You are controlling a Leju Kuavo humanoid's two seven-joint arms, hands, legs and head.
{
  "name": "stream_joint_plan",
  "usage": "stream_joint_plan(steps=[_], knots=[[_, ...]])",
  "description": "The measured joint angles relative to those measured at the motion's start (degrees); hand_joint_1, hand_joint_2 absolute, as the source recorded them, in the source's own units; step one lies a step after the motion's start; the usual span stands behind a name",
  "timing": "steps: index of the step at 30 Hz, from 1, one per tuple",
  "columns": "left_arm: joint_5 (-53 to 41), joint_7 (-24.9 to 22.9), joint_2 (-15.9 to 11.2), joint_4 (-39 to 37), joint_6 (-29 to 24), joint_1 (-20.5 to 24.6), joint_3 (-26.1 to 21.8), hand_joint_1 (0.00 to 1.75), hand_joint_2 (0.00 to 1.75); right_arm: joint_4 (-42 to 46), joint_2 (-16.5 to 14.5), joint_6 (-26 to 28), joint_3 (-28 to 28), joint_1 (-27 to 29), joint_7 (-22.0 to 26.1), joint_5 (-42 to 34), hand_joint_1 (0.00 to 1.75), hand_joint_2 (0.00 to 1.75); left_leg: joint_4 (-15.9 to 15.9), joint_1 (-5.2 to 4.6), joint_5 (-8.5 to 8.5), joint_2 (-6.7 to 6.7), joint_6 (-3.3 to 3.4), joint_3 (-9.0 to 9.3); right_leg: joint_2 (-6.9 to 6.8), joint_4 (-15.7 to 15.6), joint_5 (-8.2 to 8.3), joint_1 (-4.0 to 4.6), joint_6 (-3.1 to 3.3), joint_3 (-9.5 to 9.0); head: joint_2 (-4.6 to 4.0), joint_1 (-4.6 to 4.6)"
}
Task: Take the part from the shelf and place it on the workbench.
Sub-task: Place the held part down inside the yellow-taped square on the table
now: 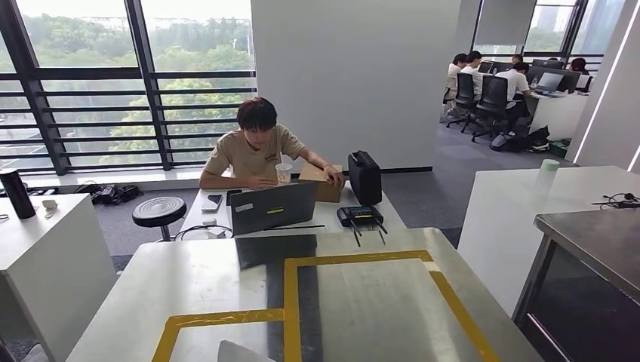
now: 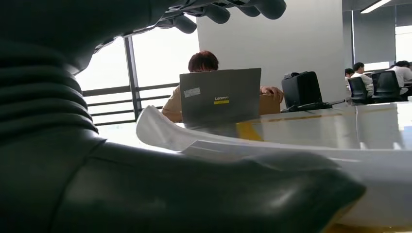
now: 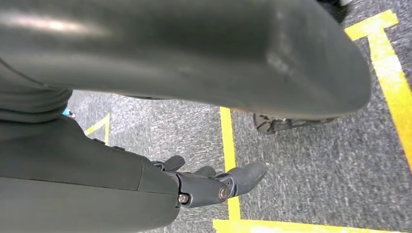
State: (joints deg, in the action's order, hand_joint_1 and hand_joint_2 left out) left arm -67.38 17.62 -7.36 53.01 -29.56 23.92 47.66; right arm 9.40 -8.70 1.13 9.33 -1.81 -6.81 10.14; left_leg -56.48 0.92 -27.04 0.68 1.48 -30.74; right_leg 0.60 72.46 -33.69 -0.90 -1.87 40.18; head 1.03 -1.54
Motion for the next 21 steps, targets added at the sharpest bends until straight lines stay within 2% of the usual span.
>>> stream_joint_plan(steps=[1,2,4,5,6,9,10,11,14,15,16,17,19,20,21], knots=[[-0.18,-0.12,0.01,-0.01,0.10,-0.08,0.05,0.00,0.00,0.00,0.00,0.00,0.00,0.05,-0.01,0.00,0.00,0.00,-0.15,0.19,-0.04,0.06,-0.24,-0.13,-0.10,0.25,0.62,-0.34,-0.36,0.05,0.00,0.01],[-0.29,-0.18,0.01,-0.01,0.25,-0.08,0.08,0.00,0.00,0.00,0.01,0.00,0.00,0.07,-0.01,0.00,0.00,0.00,-0.41,0.50,-0.14,0.07,-0.64,-0.28,-0.24,-1.66,2.16,-0.72,-0.77,-0.99,0.00,0.01],[-0.36,-0.16,-0.02,0.01,0.68,0.12,0.10,0.00,0.00,0.00,-0.11,0.00,0.00,-0.01,0.01,0.00,0.00,0.00,-1.34,1.07,-0.56,0.00,-1.82,-0.79,-0.52,-8.62,5.29,-1.39,-1.78,-4.82,0.00,0.03],[-0.35,-0.14,-0.03,0.02,0.87,0.26,0.10,0.00,0.00,0.00,-0.20,0.01,0.01,-0.06,0.02,0.00,0.00,0.00,-1.84,1.16,-0.81,-0.09,-2.45,-1.10,-0.39,-10.76,6.21,-1.50,-1.75,-5.96,0.00,0.04],[-0.34,-0.12,-0.04,0.05,1.02,0.40,0.12,0.00,0.00,0.00,-0.29,0.02,0.02,-0.11,0.02,0.01,0.00,0.00,-2.32,1.10,-1.01,-0.18,-3.01,-1.31,-0.22,-11.96,6.20,-1.57,-1.44,-6.55,0.00,0.04],[-0.32,-0.16,-0.03,0.24,1.22,0.70,0.15,0.00,0.00,0.00,-0.38,0.03,0.06,-0.22,0.01,0.01,0.00,0.00,-2.90,1.09,-1.06,-0.36,-4.24,-1.60,0.22,-11.62,5.66,-1.44,0.76,-5.79,0.00,-0.02],[-0.31,-0.18,-0.03,0.27,1.25,0.75,0.16,0.00,0.00,0.00,-0.39,0.03,0.07,-0.24,0.01,0.01,0.00,0.00,-3.48,1.19,-1.64,-0.37,-4.44,-1.96,0.22,-11.49,5.90,-1.33,1.37,-5.49,0.00,-0.03],[-0.31,-0.19,-0.03,0.28,1.27,0.79,0.17,0.00,0.00,0.00,-0.39,0.03,0.08,-0.23,0.02,0.01,0.00,0.00,-4.99,1.25,-2.96,-0.38,-4.49,-2.63,0.18,-11.57,6.17,-1.21,1.93,-5.23,0.00,-0.03],[-0.31,-0.20,0.00,0.27,1.31,0.88,0.23,0.00,0.00,0.00,-0.39,0.07,0.11,-0.23,0.03,0.01,0.00,0.00,-14.74,0.83,-9.21,-0.39,-4.00,-6.20,0.07,-11.73,7.13,-0.43,3.10,-4.21,0.00,-0.03],[-0.32,-0.20,0.01,0.27,1.33,0.86,0.27,0.00,0.00,0.00,-0.39,0.07,0.11,-0.22,0.04,0.01,0.00,0.00,-17.41,0.58,-10.33,-0.40,-3.72,-6.96,0.06,-11.72,7.47,-0.06,3.36,-3.76,0.00,-0.03],[-0.37,-0.19,0.02,0.27,1.29,0.80,0.31,0.00,0.00,0.00,-0.39,0.05,0.14,-0.21,0.07,-0.01,0.00,0.00,-18.25,0.27,-10.38,-0.43,-3.25,-6.83,0.08,-11.71,7.84,0.36,3.56,-3.30,0.00,-0.03],[-0.42,-0.16,0.01,0.30,1.09,0.73,0.34,0.00,0.00,0.00,-0.39,0.03,0.17,-0.19,0.14,-0.01,0.00,0.00,-16.95,-0.13,-9.47,-0.47,-2.57,-5.68,0.12,-11.71,8.25,0.77,3.72,-2.82,0.00,-0.03],[-0.50,0.02,-0.06,0.57,0.38,0.58,0.38,0.00,0.00,0.00,-0.44,0.03,0.28,-0.16,0.40,-0.05,0.00,0.00,-9.67,-1.21,-7.00,-0.59,-0.66,-1.23,0.20,-11.73,9.14,1.40,3.87,-1.93,0.00,-0.01],[-0.50,0.16,-0.11,0.80,0.00,0.45,0.38,0.00,0.00,0.00,-0.51,0.23,0.34,-0.13,0.57,-0.08,0.00,0.00,-6.31,-1.68,-6.04,-0.50,-0.03,0.80,0.22,-11.84,9.60,1.53,3.79,-1.69,0.00,0.03],[-0.49,0.29,-0.15,1.05,-0.29,0.33,0.38,0.00,0.00,0.00,-0.59,0.50,0.38,-0.12,0.71,-0.10,0.00,0.00,-3.99,-2.07,-5.48,-0.44,0.28,1.95,0.18,-11.95,10.04,1.50,3.59,-1.57,0.00,0.06]])
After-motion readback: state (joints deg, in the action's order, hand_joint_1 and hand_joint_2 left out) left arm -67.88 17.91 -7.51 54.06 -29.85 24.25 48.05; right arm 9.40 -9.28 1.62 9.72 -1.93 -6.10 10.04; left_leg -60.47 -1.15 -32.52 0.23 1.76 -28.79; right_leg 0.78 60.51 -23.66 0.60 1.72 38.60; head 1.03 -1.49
